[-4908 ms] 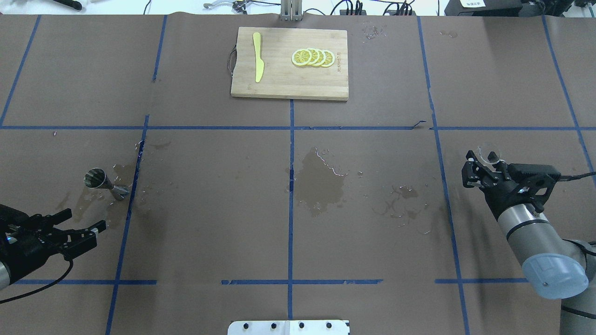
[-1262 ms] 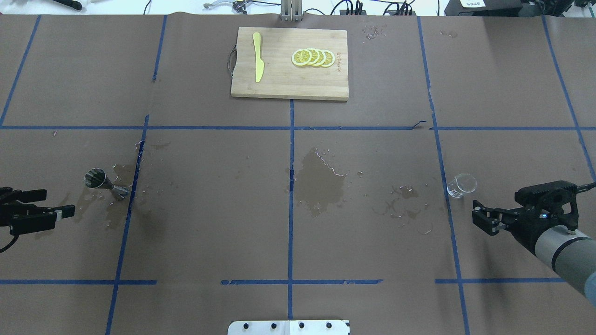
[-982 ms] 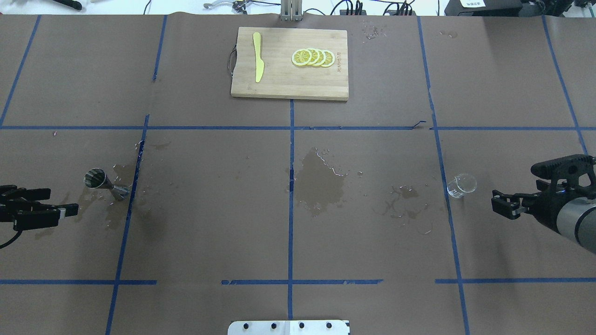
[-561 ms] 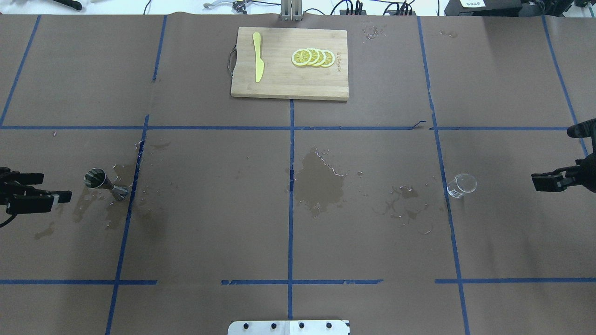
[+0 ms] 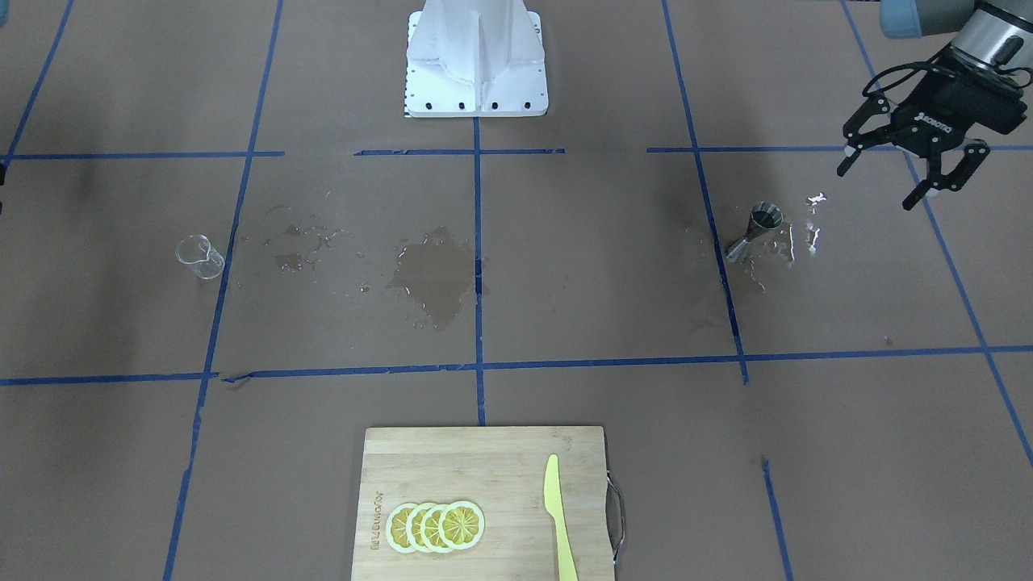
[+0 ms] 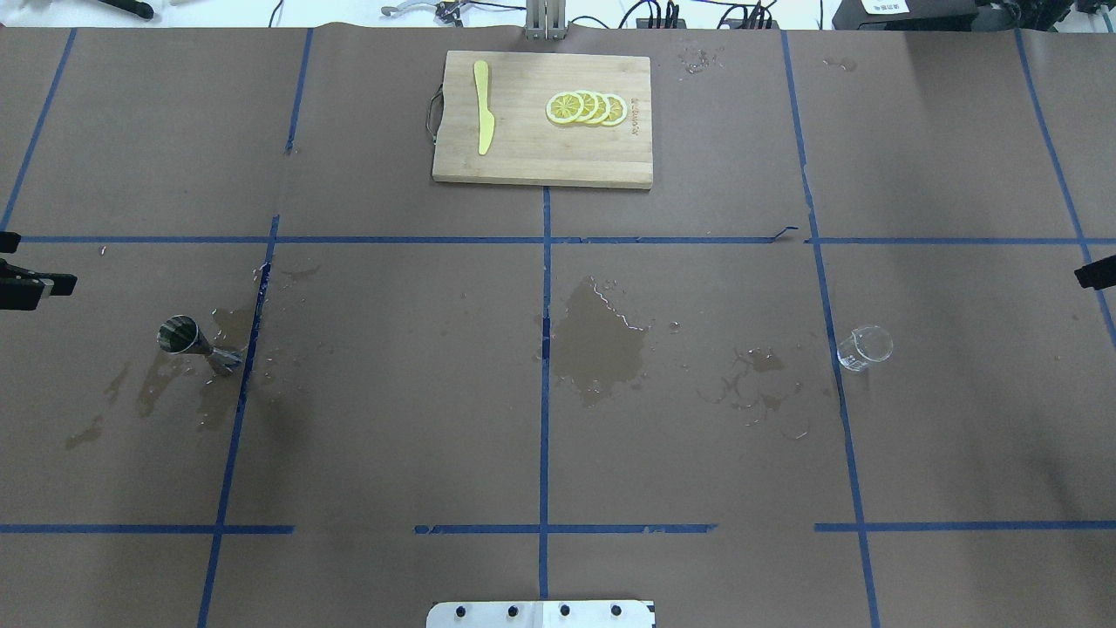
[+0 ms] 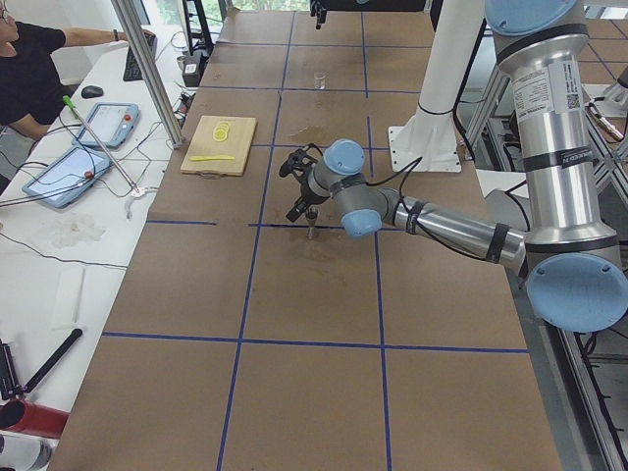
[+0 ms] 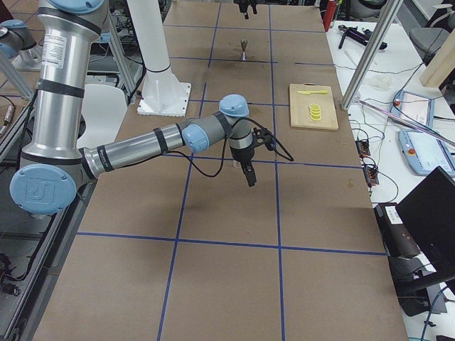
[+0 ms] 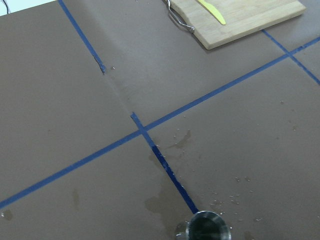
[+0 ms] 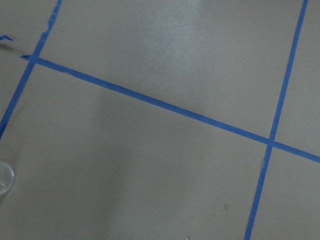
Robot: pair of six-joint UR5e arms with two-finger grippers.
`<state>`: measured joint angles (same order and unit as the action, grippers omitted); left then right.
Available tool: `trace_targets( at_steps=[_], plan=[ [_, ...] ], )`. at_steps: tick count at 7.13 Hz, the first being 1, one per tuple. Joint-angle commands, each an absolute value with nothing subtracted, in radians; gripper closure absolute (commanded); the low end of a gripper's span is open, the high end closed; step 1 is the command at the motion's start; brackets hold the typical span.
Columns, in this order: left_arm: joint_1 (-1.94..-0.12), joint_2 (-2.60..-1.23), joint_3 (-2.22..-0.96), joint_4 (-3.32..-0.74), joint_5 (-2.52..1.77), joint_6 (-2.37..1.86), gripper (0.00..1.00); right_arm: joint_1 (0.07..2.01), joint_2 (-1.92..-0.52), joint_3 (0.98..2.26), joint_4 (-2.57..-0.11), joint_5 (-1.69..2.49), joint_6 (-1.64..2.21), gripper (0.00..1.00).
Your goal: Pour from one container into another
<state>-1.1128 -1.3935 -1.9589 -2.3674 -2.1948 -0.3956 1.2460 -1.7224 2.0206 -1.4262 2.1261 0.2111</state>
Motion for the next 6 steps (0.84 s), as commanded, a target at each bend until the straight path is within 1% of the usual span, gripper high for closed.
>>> trace_targets(
  at_steps=[1,2,3,4,6],
  plan=[
    [-1.282,-1.515,-1.853,-2.126,-2.295,-0.164,0.00,1.441,-1.657,1.845,-1.486,2.282,-0.024,0.00],
    [-1.364,-1.573,-1.833,-1.967,-2.293,-0.029,0.00,1.504,-1.652,1.769,-1.488,2.336,-0.096,0.00],
    [-1.444,-1.598,-1.798,-1.836,-2.293,0.091,0.00,1.566,-1.652,1.676,-1.488,2.400,-0.166,0.00],
    [-1.525,-1.611,-1.731,-1.812,-2.293,0.176,0.00,1.606,-1.655,1.610,-1.486,2.428,-0.176,0.00],
    [-1.565,-1.609,-1.614,-1.778,-2.292,0.164,0.00,1.641,-1.654,1.603,-1.476,2.413,-0.160,0.00]
  ],
)
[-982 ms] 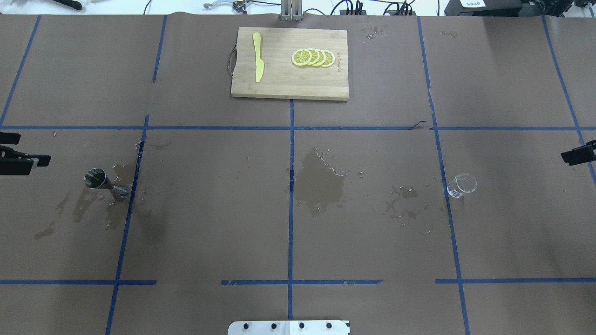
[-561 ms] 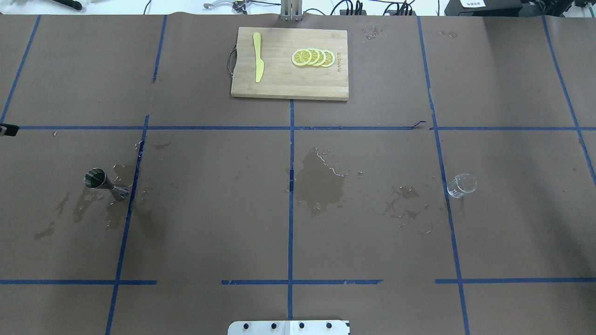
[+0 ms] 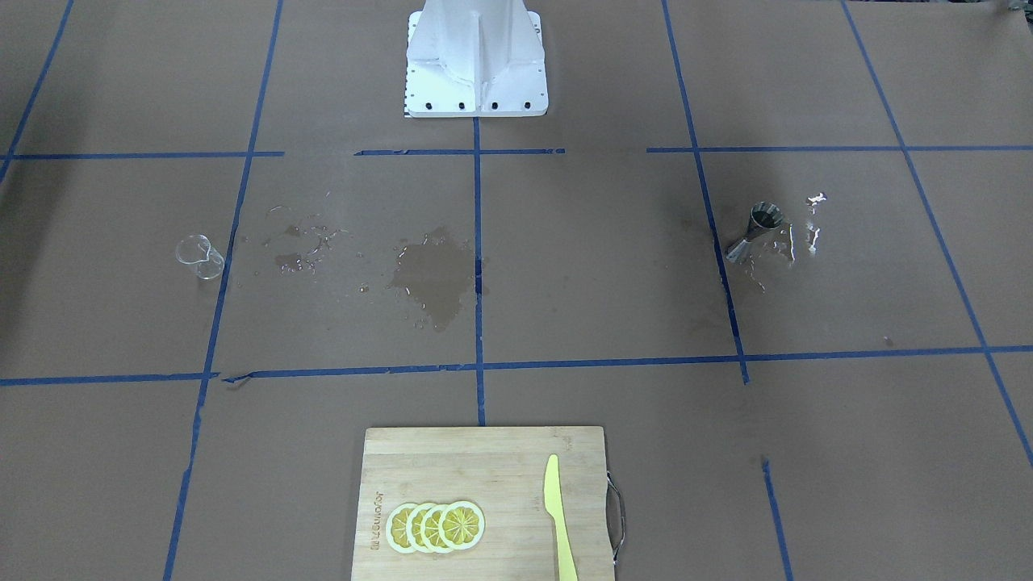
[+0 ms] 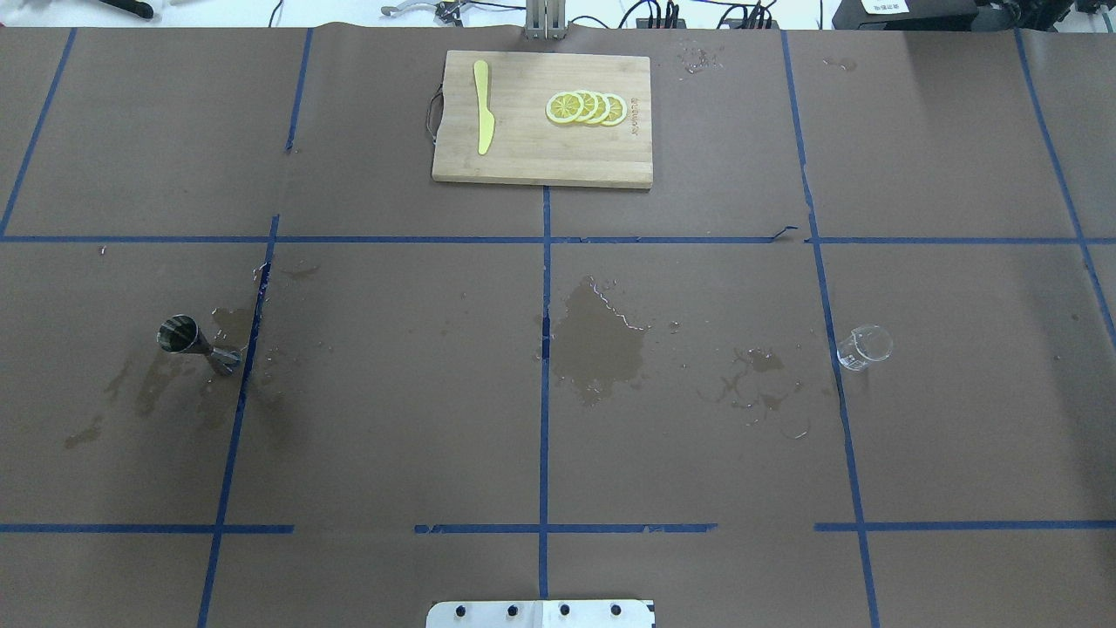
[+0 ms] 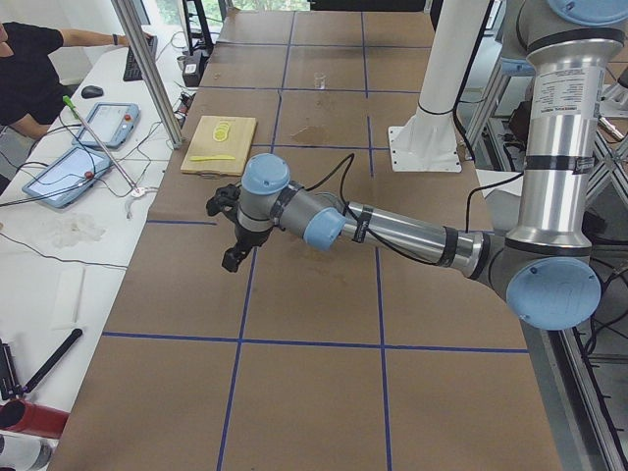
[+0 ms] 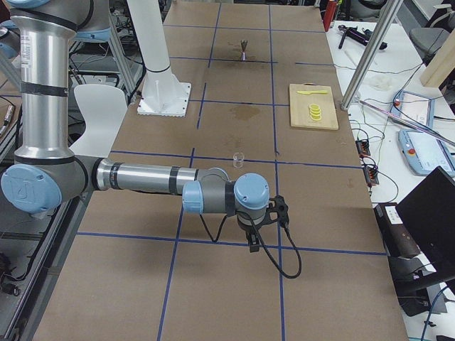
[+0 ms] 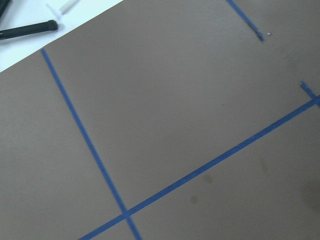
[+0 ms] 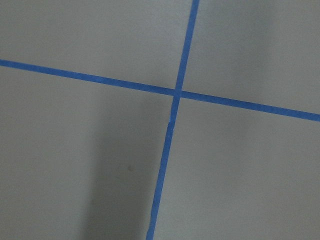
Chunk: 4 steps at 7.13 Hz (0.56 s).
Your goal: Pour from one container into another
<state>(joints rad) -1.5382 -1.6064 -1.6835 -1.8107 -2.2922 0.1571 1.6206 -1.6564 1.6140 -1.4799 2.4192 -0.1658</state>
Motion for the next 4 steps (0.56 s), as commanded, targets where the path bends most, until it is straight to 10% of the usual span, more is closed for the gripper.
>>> trace_targets(
  at_steps=[1,4],
  plan=[
    [-1.566,-1.599,-1.580,-1.731,-2.289,0.154,0.00,1.640,-1.672,1.595,-1.474,2.360,-0.163,0.00],
    [-1.566,-1.557,-1.577,-1.736,-2.290,-0.049,0.00,1.640,-1.661,1.617,-1.482,2.355,0.003,0.00]
  ],
)
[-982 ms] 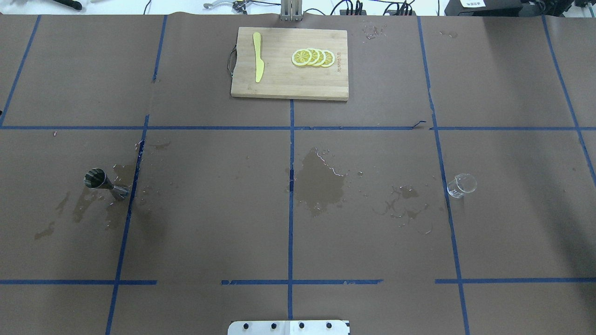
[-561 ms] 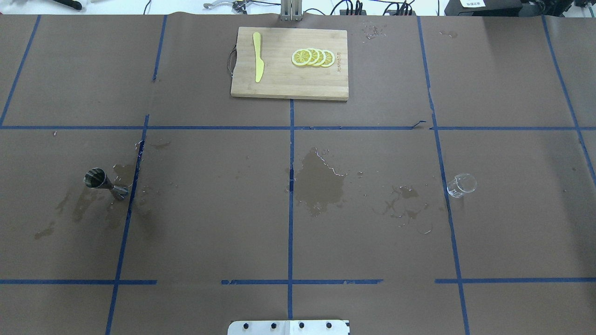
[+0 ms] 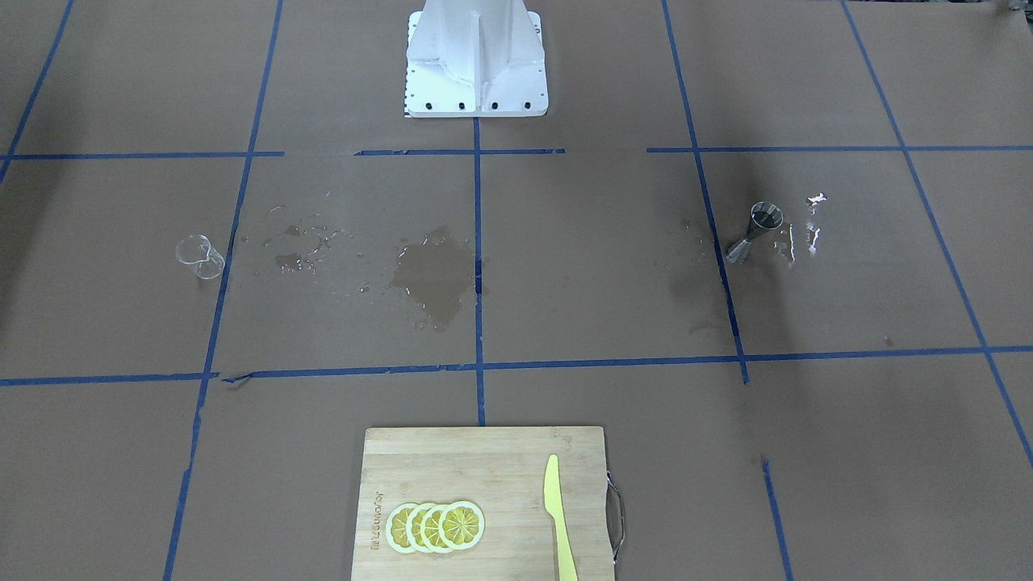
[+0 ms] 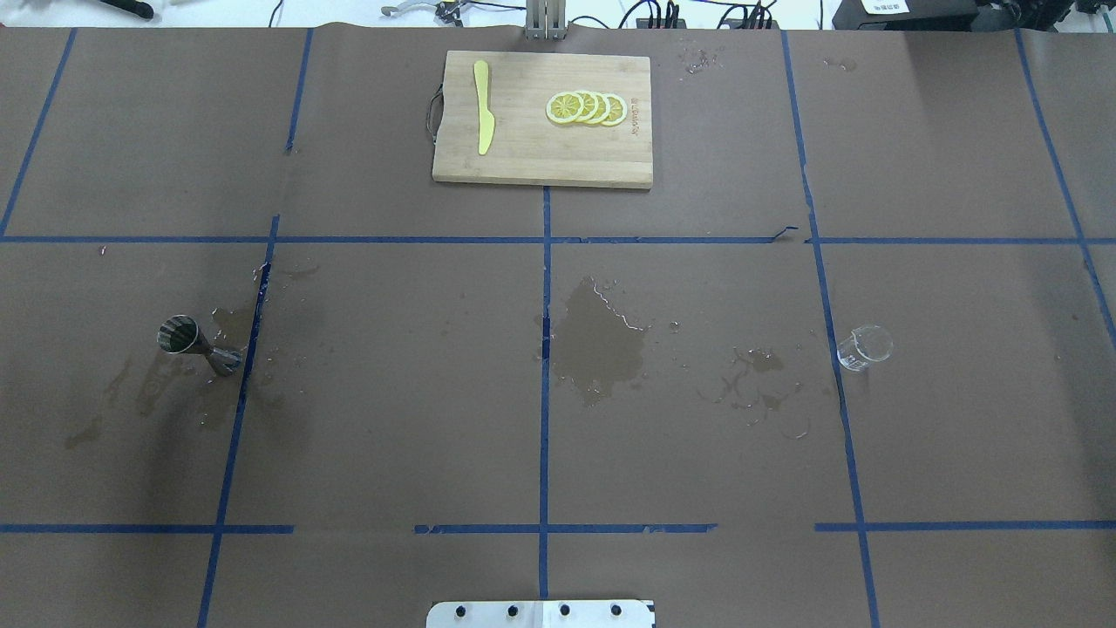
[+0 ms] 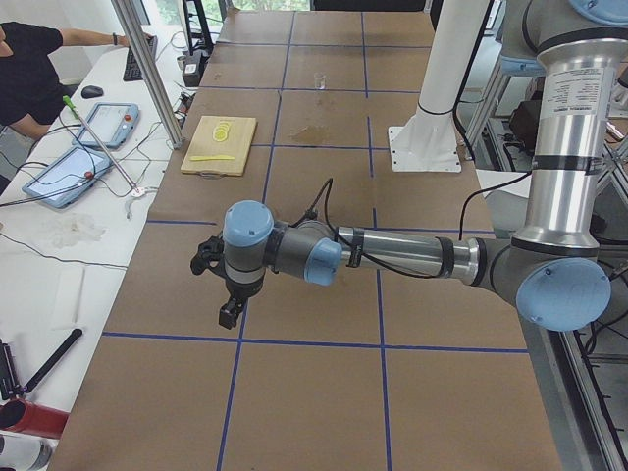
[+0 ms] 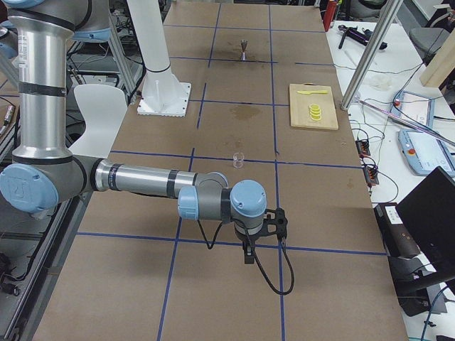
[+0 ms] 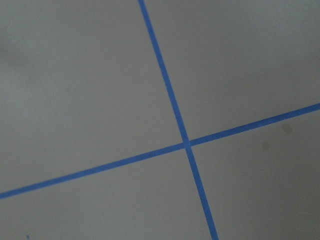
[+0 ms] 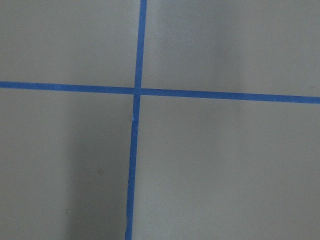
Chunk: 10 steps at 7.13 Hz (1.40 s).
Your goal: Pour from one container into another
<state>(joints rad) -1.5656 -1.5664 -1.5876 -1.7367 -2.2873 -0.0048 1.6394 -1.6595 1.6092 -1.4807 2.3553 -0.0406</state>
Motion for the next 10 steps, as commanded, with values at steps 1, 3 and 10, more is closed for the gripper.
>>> trace_targets(
  at_steps=[1,3,10],
  plan=[
    [-1.566,-1.548,-1.580,-1.736,-2.295,-0.060,0.00,1.640,-1.666,1.620,-1.483,2.361,0.005,0.00],
    [-1.565,-1.545,-1.585,-1.738,-2.296,-0.081,0.00,1.640,-1.666,1.618,-1.485,2.361,0.006,0.00],
    [-1.565,-1.545,-1.586,-1.740,-2.296,-0.080,0.00,1.640,-1.675,1.618,-1.486,2.364,0.005,0.00]
  ],
)
